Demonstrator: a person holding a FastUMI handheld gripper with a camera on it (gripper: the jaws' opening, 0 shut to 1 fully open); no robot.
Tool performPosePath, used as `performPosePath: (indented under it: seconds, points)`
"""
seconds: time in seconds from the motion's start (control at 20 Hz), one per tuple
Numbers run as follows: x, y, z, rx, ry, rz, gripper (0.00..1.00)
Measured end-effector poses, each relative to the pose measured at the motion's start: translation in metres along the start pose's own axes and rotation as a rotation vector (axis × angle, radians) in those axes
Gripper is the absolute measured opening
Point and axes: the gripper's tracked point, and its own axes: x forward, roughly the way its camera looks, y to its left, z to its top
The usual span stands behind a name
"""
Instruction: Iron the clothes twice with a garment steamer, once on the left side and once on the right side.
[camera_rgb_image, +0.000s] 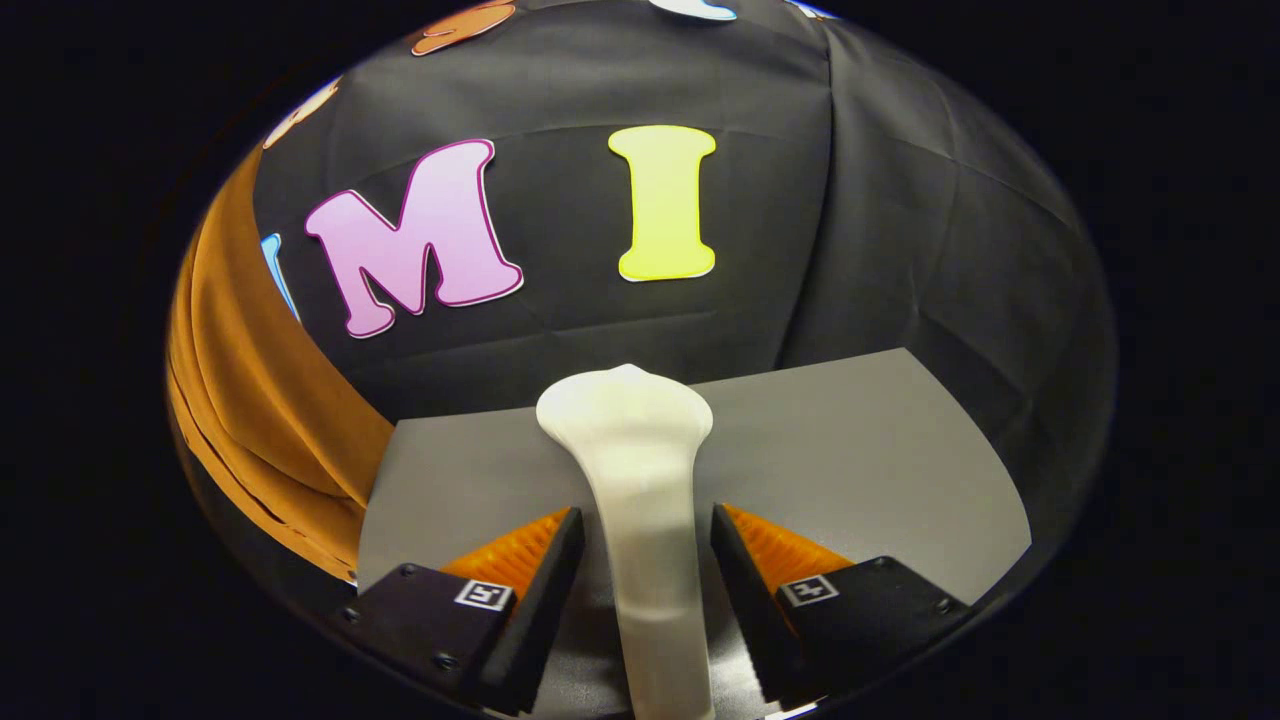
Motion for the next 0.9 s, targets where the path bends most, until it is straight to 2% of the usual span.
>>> performPosePath:
  seconds: [0.05, 0.15, 0.3, 0.6, 0.9]
  points:
    - [-0.001, -0.001, -0.003, -0.006, 0.018, -0.005, 0.69]
    - [-0.001, -0.001, -0.001, -0.020, 0.017, -0.002, 0.51]
    - [-0.002, -0.002, -0.002, -0.014, 0.008, 0.005, 0.42]
    - [-0.020, -0.003, 0.012, -0.004, -0.079, 0.016, 0.42]
    - [-0.073, -0.001, 0.035, 0.009, -0.235, 0.010, 0.42]
